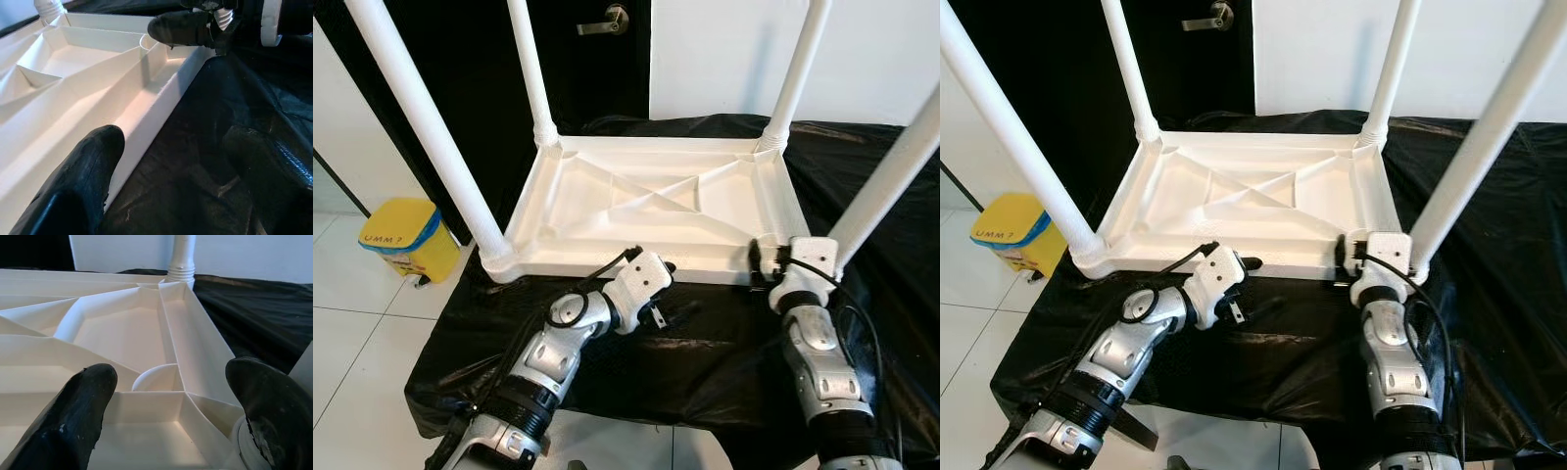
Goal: Building children table
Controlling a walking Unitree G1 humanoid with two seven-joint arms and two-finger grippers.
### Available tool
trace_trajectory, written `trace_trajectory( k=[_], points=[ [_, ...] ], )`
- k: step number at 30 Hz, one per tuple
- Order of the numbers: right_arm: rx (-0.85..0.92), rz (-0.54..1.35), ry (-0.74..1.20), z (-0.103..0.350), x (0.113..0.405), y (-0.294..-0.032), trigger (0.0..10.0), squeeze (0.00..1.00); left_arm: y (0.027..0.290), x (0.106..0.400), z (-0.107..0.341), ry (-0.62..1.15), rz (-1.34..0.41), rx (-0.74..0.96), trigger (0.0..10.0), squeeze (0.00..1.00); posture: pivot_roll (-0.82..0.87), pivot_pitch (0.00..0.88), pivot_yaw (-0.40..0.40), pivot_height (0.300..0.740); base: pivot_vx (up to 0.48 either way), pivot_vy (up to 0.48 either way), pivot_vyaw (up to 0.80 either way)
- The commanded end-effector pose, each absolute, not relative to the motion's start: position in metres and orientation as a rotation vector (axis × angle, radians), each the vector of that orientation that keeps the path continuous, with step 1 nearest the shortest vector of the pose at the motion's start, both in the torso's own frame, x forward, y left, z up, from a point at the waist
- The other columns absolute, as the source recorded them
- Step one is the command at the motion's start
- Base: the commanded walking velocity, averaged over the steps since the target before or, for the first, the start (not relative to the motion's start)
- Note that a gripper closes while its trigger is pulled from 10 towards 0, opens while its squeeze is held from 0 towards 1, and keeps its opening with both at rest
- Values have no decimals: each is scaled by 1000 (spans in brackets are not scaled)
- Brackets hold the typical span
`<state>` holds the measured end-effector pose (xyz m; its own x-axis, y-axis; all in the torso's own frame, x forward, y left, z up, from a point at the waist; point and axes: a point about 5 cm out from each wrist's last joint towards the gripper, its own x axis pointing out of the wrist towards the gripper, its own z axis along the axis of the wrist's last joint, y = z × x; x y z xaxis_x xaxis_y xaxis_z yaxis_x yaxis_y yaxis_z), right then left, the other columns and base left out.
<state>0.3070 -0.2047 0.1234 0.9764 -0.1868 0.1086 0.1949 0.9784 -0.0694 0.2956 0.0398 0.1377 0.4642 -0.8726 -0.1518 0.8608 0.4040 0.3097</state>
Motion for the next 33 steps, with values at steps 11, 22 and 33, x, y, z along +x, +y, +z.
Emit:
trace_trajectory(
  k=[11, 22, 33],
  points=[
    [-129, -471, -84, 128, 302, -291, 10000, 0, 56, 291, 129, 17, -1070, 413, 10000, 0, -162, 80, 45, 740, 0, 0, 0],
    [-139, -516, -95, 128, 300, -304, 10000, 0, 72, 303, 136, 17, -1013, 441, 10000, 0, -158, 75, 44, 740, 0, 0, 0],
    [-167, -651, -114, 134, 283, -336, 10000, 0, 62, 326, 148, -34, -1048, 557, 10000, 0, -189, 64, 60, 740, 0, 0, 0]
  ],
)
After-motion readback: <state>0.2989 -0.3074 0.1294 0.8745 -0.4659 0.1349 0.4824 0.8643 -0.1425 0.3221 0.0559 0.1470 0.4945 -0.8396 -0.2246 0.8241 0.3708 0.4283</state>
